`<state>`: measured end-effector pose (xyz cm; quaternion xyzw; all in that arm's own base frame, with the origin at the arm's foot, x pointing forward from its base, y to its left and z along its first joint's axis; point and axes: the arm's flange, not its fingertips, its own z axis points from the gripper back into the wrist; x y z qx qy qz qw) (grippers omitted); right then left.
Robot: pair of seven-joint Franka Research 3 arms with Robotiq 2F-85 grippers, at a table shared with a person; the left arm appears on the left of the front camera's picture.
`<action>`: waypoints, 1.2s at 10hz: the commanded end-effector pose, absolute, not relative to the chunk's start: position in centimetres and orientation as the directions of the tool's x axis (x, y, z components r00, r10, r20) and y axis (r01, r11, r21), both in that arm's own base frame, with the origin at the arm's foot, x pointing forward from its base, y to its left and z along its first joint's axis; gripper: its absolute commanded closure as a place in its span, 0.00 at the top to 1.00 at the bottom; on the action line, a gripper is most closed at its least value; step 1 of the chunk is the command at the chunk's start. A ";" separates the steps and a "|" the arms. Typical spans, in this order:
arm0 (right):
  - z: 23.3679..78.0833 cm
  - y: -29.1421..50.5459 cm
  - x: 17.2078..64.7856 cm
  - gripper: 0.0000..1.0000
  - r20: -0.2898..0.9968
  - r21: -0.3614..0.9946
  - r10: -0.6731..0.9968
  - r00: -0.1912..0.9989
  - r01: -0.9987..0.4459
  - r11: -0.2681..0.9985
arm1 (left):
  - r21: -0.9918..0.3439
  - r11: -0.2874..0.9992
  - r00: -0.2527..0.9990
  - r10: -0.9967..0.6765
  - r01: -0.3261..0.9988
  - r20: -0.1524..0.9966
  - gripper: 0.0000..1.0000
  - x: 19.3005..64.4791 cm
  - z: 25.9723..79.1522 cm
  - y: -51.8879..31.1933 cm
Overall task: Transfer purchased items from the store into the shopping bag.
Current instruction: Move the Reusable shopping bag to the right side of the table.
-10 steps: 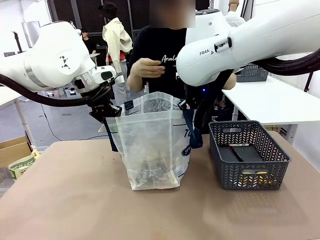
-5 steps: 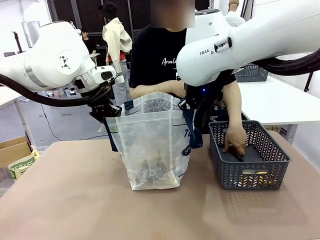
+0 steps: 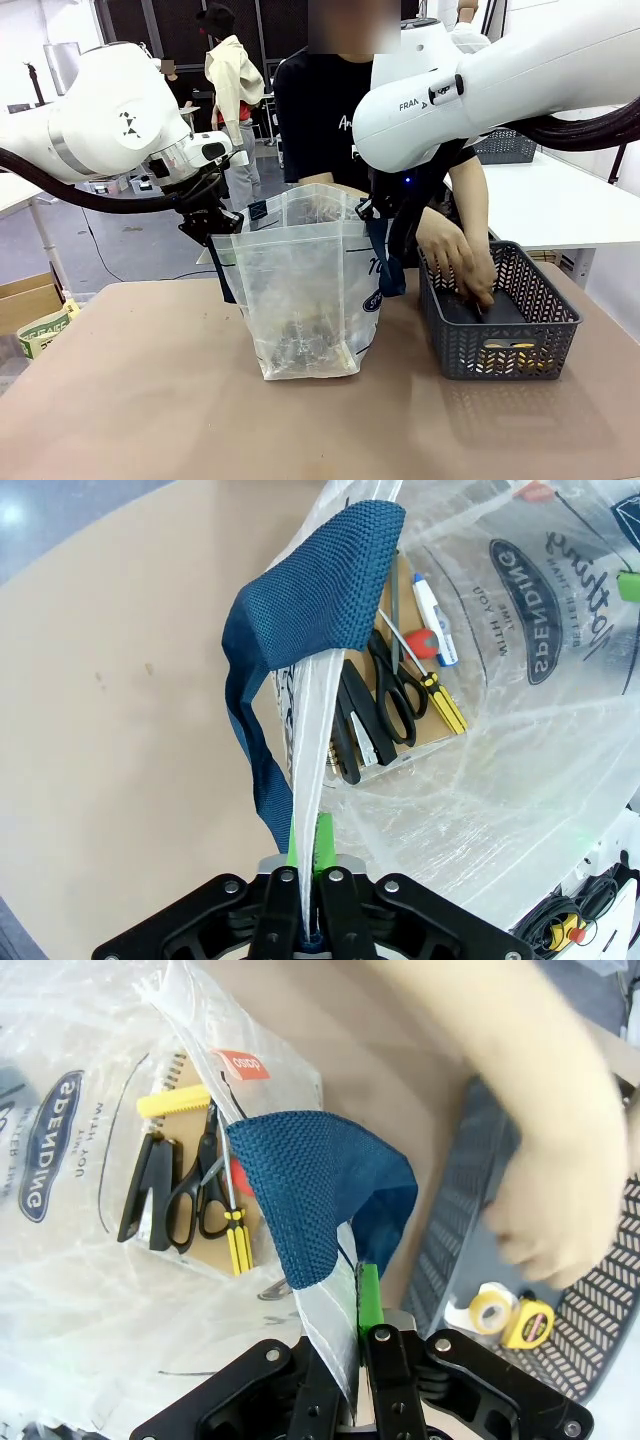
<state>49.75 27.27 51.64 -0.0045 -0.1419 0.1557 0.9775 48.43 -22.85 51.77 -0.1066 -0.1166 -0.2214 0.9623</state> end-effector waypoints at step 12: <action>51.7 27.0 49.9 0.00 0.277 -0.053 0.300 0.913 -0.297 0.953 | -0.153 0.882 0.876 -0.397 0.447 0.273 0.00 48.4 51.8 -22.6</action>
